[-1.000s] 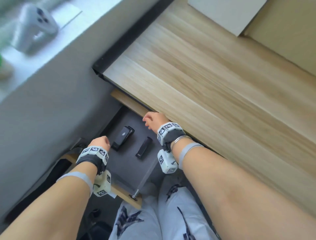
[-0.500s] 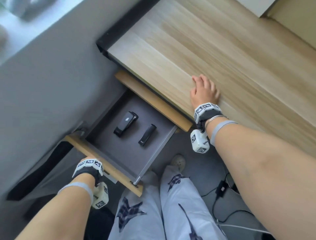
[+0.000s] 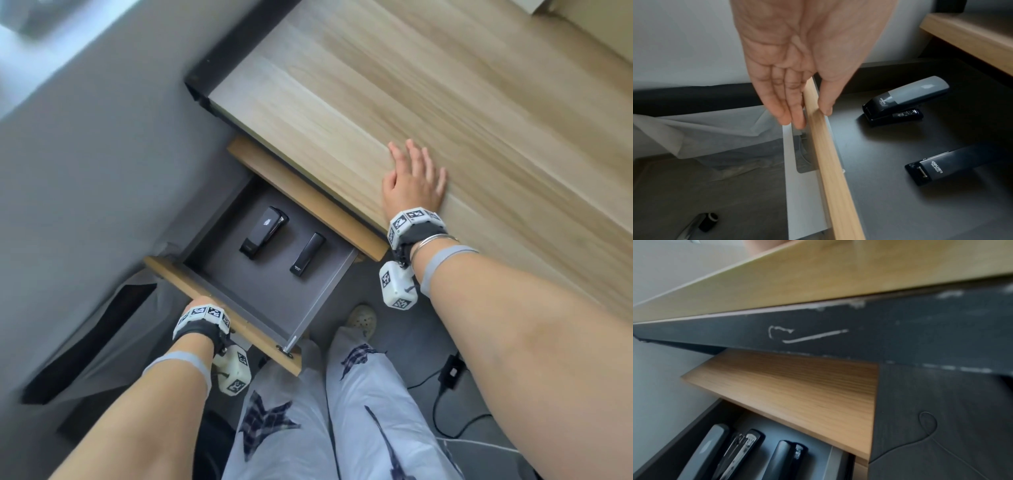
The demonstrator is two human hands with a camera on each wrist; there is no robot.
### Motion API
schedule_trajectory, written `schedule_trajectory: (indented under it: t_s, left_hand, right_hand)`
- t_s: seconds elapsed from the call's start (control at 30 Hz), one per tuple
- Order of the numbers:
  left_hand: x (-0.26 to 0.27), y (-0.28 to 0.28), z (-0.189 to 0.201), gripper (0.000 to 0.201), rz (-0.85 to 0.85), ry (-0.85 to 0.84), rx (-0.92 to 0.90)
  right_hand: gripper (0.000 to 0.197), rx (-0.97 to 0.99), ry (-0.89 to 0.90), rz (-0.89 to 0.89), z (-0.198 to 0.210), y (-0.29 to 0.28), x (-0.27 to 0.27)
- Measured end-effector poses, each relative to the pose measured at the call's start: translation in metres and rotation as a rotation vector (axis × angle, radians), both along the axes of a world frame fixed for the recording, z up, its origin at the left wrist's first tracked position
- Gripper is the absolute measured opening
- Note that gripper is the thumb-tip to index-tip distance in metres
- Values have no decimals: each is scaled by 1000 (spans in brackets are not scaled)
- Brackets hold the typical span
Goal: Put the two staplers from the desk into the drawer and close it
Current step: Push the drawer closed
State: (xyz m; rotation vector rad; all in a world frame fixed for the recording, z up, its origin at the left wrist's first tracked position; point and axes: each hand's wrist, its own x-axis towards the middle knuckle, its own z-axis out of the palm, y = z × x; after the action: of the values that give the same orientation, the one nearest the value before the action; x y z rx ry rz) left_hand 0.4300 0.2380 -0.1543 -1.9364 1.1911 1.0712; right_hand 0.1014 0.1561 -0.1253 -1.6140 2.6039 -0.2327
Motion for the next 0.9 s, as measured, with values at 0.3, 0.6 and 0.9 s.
schedule_trajectory:
  t_s: [0.3,0.6,0.9]
  left_hand:
    - [-39,-51,-38,49,224,23,-132]
    - [-86,-99,-56,57,401,206,-263]
    - [-126,-133,-54,48,617,385,-317]
  right_hand:
    - [55,9,19,2,1,0,0]
    - [56,-21,14,-10,1,0,2]
    - [59,8,14,-7,3,-1,1]
